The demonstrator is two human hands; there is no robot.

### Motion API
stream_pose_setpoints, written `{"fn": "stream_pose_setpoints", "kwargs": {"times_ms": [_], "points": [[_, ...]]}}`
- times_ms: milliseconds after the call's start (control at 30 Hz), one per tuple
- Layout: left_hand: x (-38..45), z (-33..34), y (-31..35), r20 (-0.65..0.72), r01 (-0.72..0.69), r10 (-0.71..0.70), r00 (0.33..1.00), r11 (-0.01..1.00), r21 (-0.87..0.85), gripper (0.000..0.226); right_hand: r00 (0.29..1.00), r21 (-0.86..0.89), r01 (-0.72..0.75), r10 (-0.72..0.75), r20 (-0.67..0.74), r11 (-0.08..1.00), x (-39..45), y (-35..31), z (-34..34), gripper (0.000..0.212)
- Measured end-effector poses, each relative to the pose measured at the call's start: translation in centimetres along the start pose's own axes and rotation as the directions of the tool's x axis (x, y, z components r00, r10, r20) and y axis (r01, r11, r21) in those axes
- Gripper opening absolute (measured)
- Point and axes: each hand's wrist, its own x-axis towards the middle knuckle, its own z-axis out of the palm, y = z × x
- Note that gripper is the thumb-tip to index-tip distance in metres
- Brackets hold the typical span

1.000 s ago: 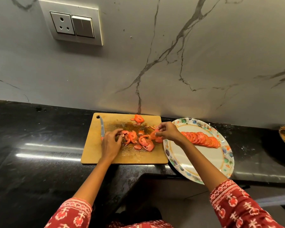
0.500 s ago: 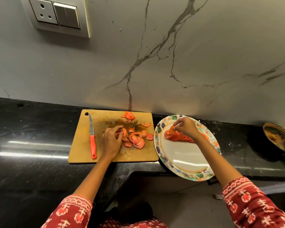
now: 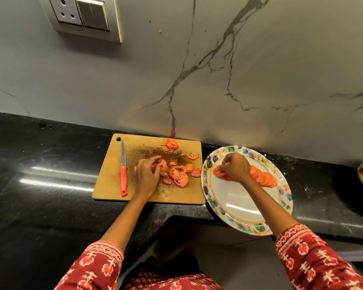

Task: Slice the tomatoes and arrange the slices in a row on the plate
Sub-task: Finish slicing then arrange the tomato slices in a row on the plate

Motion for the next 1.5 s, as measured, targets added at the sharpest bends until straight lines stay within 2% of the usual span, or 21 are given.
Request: {"fn": "stream_pose_setpoints", "kwargs": {"times_ms": [133,233,367,433,600,867,900,1000,1067,1333,1500], "points": [[0.0,-0.6,-0.4,-0.014,0.002,-0.001,1.0,1.0,0.016,0.03,0.996,0.098,0.083,-0.079,-0.05,0.992,0.4,-1.8,-0.2,0.017],[0.1,-1.0,-1.0,-0.01,0.018,-0.018,1.0,0.999,0.035,0.03,0.983,0.119,0.181,-0.185,0.022,0.976,0.3,-4.2,0.8,0.011],[0.1,-1.3,-1.6,0.004,0.03,-0.03,1.0,0.999,0.028,0.031,0.94,-0.108,0.288,-0.259,0.22,0.952,-0.4,-6.3,2.8,0.02],[0.0,-1.5,-1.8,0.007,0.033,-0.033,0.999,0.999,0.019,0.031,0.926,-0.194,0.325,-0.269,0.267,0.926,-0.8,-6.7,3.4,0.023],[0.1,-1.8,-2.2,0.01,0.021,-0.021,1.0,1.0,0.014,0.03,0.918,-0.191,0.306,-0.236,0.319,0.933,-0.7,-6.7,3.5,0.02],[0.5,-2.1,-2.6,0.02,0.012,-0.012,1.0,1.0,0.005,0.031,0.92,0.149,0.222,-0.257,0.294,0.964,0.6,-7.1,1.3,0.017],[0.5,-2.1,-2.6,0.021,0.009,-0.009,1.0,1.0,0.007,0.031,0.923,0.121,0.216,-0.243,0.297,0.969,0.7,-7.3,1.3,0.019],[0.3,-2.2,-2.6,0.011,0.007,-0.007,1.0,1.0,0.022,0.03,0.905,-0.141,0.28,-0.213,0.368,0.95,0.3,-7.6,1.9,0.029],[0.2,-2.3,-2.7,0.008,0.014,-0.014,1.0,0.999,0.03,0.03,0.894,-0.222,0.318,-0.213,0.394,0.922,-0.1,-7.5,2.6,0.028],[0.3,-2.3,-3.0,-0.009,0.012,-0.012,1.0,1.0,0.02,0.028,0.901,-0.121,0.327,-0.27,0.34,0.937,0.4,-7.5,1.5,0.011],[0.3,-2.1,-3.1,-0.009,0.014,-0.014,1.0,1.0,0.019,0.029,0.903,0.072,0.271,-0.279,0.327,0.96,1.1,-8.5,1.9,0.008]]}}
